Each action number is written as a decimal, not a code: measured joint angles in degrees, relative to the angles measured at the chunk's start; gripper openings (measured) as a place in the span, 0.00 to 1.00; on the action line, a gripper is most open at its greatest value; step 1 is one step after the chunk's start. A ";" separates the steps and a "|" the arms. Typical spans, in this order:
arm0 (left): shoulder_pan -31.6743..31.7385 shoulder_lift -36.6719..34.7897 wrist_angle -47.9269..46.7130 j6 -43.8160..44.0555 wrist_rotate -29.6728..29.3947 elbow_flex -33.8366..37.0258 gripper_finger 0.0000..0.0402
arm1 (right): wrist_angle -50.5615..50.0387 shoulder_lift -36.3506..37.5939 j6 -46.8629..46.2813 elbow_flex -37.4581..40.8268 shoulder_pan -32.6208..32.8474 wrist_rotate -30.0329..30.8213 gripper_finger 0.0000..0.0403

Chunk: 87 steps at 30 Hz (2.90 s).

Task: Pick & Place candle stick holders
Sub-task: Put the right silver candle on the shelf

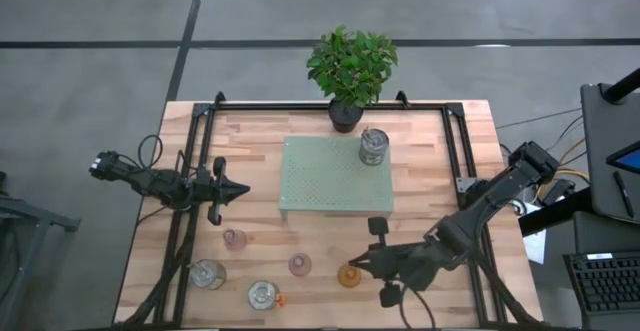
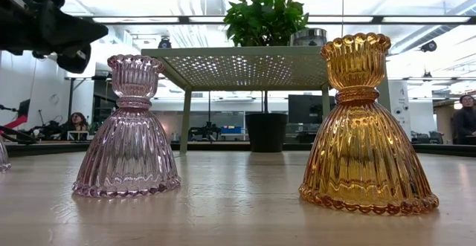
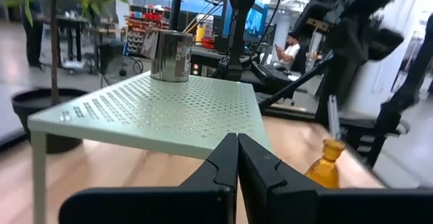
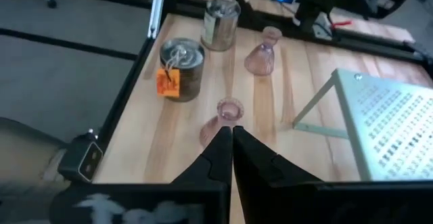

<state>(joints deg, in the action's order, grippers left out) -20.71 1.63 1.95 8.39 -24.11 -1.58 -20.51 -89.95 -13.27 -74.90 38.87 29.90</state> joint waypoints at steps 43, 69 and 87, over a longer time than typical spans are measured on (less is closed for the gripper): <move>-15.91 53.07 -18.87 29.65 1.75 -46.57 0.37 | 11.83 19.73 10.17 21.80 -2.89 0.12 0.02; -29.41 98.61 -43.61 50.55 8.38 -80.52 0.36 | 10.02 19.80 8.78 21.80 -2.93 0.13 0.02; -29.51 103.21 -45.87 55.19 14.88 -81.72 0.36 | 10.06 19.64 7.84 22.11 -2.89 -0.30 0.02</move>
<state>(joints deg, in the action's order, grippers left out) -50.22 104.84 -43.93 63.58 -9.22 -83.30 -10.45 -70.30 -5.43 -52.79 35.99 29.60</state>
